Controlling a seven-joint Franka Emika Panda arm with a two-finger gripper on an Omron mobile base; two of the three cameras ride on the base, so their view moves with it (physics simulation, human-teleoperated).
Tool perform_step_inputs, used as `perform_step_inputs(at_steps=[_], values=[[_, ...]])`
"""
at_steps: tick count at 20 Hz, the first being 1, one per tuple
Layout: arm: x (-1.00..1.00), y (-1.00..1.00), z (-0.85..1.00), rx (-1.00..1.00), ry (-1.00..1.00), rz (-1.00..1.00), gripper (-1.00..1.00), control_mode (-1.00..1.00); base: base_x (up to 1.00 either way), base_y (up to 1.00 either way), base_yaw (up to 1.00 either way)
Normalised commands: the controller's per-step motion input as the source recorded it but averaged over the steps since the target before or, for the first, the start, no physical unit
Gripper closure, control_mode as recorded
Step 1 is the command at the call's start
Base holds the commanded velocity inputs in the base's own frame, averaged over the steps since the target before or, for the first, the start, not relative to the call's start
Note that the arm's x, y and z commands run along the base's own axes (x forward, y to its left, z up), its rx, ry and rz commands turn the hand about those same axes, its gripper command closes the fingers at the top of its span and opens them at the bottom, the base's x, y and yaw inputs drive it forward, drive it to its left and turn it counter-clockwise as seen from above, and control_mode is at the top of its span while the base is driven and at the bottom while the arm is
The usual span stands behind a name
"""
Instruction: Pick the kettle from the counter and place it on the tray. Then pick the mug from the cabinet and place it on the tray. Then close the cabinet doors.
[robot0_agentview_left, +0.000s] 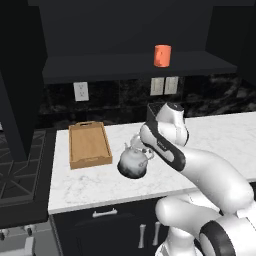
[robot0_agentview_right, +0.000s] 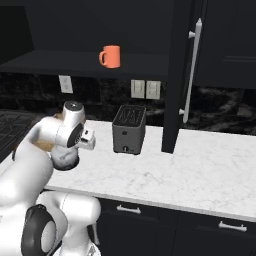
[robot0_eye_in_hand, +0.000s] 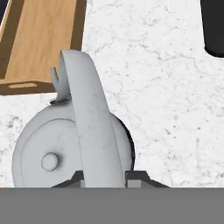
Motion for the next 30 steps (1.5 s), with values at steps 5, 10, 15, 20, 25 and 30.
perform_step_inputs(at_steps=[5,10,15,20,25,30], values=[[0.73,0.59,0.35,0.19,0.0,0.0,1.0,-1.0,0.0,0.0,0.0],[0.7,0.52,0.18,0.18,0.0,0.0,1.0,-1.0,0.0,0.0,0.0],[0.18,0.3,-0.04,0.03,0.0,0.05,1.0,-1.0,0.0,0.0,0.0],[0.26,0.2,0.0,0.02,0.0,0.03,1.0,-1.0,0.0,0.0,0.0],[0.33,0.17,0.0,-0.04,0.0,-0.07,1.0,-1.0,0.0,0.0,0.0],[0.34,0.39,0.0,-0.05,0.0,-0.15,1.0,-1.0,0.0,0.0,0.0]])
